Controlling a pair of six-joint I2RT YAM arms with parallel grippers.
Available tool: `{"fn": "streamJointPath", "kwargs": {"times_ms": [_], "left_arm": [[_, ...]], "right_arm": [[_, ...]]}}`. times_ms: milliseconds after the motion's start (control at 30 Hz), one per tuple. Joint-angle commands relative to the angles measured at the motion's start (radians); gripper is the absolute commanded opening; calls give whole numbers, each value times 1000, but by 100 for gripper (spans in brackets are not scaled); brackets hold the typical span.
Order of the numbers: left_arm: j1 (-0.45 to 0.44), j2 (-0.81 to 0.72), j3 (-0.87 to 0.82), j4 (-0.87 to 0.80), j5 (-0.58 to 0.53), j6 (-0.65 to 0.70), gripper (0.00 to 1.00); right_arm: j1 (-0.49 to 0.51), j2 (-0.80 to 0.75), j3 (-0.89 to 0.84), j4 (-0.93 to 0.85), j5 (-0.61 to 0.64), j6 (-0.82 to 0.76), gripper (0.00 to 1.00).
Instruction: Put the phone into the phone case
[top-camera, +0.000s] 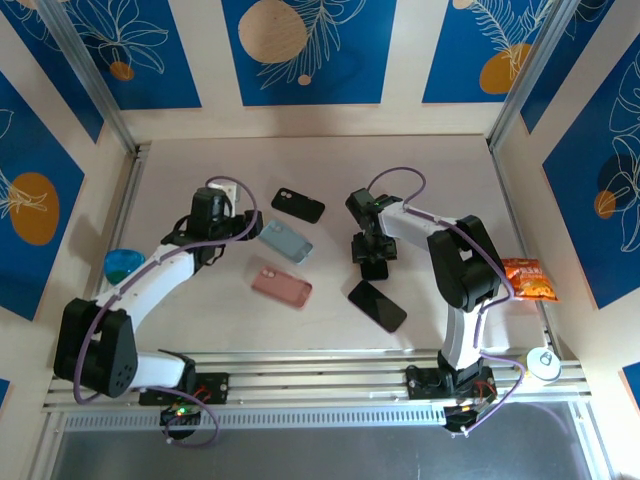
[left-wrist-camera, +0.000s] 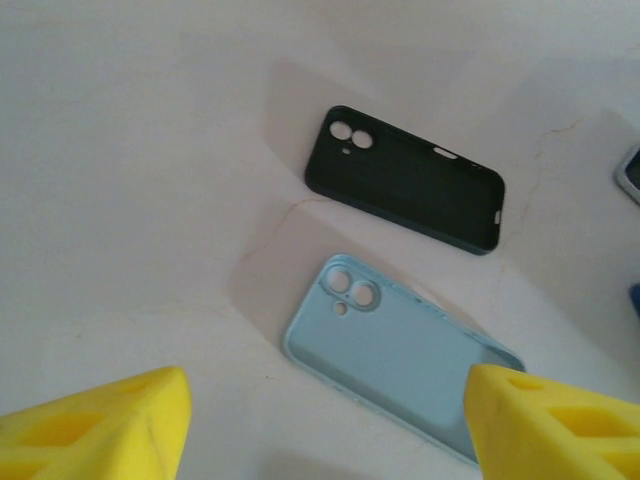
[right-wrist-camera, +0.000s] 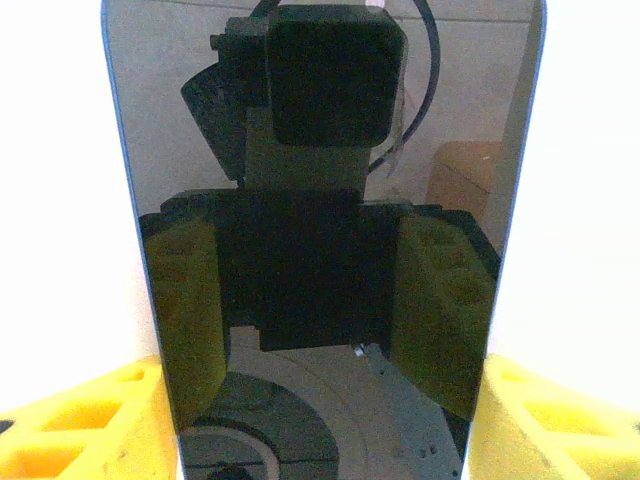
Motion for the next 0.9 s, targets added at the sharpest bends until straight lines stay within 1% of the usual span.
{"fn": "streamJointPath", "kwargs": {"times_ms": [0,100,167,267,433,667,867], "left_arm": [[-29,36,55,-50,90,-47,70],[-50,76,78,-46,178,-92,65],[-64,110,94,-35,225,-137,65],[-82,162,105,28,313,-214,65],[-118,273,149,117,416,-306,65],[-164,409,195,236,519,-400,64],[-185,481,209,343,590,-478,63]], "right_arm": [[1,-43,17,30,5,-69,45],[4,-89,36,29,-28,-123,44],[6,-115,42,28,-48,-140,42],[11,-145,41,34,-97,-159,40],[49,-169,31,46,-153,-187,39],[96,-178,23,61,-215,-193,36],[117,-173,40,63,-226,-179,35]]}}
